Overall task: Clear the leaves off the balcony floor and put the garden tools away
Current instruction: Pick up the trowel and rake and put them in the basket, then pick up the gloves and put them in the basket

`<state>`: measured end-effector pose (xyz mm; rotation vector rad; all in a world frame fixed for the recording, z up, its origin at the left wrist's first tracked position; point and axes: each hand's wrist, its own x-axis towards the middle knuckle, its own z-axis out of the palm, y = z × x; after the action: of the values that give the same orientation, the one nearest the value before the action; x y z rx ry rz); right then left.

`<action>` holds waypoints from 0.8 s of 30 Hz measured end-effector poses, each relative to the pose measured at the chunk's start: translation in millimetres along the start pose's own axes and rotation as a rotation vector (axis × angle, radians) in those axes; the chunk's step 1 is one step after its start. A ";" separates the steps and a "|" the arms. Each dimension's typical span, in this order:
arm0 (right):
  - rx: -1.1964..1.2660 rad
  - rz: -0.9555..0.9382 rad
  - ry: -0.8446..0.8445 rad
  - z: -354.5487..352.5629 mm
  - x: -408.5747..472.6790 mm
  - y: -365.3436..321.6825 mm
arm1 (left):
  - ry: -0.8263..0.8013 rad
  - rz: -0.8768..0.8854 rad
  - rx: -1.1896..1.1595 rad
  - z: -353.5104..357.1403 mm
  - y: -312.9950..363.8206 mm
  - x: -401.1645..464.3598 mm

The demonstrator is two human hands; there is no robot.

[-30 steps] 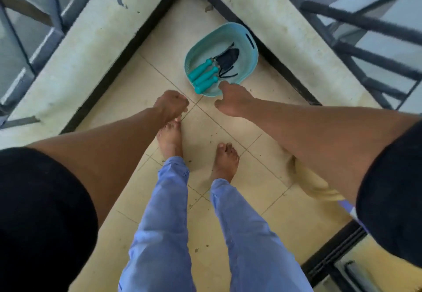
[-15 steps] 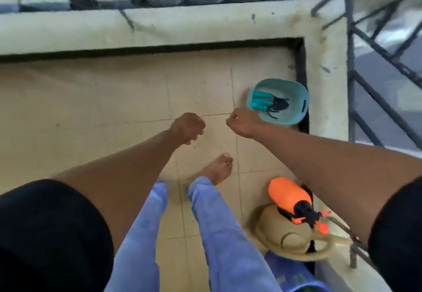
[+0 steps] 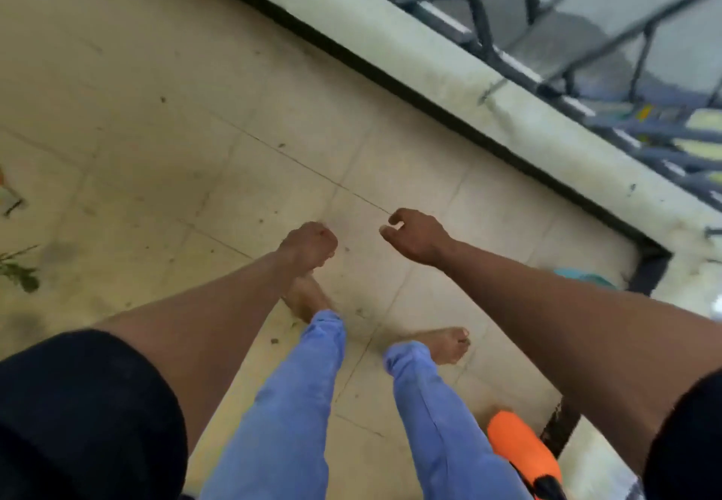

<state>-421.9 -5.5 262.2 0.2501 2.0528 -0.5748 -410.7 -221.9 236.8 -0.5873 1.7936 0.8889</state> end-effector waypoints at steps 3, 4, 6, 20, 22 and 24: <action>-0.111 -0.066 -0.041 2.2 20.6 -79.2 | 0.057 -0.046 -0.105 -67.7 -27.8 -8.9; -0.145 -0.088 -0.058 3.6 29.0 -105.5 | 0.082 -0.059 -0.135 -88.8 -37.1 -9.5; -0.211 -0.144 -0.084 8.2 45.0 -159.6 | 0.143 -0.080 -0.198 -127.8 -56.8 -9.6; -0.670 -0.461 -0.263 57.2 123.8 -429.6 | 0.304 -0.263 -0.650 -271.0 -147.5 -8.9; -0.695 -0.480 -0.275 53.6 123.6 -449.7 | 0.289 -0.279 -0.687 -283.7 -152.6 -15.3; -0.717 -0.490 -0.289 50.8 127.5 -480.5 | 0.316 -0.301 -0.753 -309.4 -154.5 -21.4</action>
<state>-641.0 -454.5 274.9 -0.7299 1.8967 -0.1139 -465.6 -561.4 278.6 -1.5045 1.5359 1.3061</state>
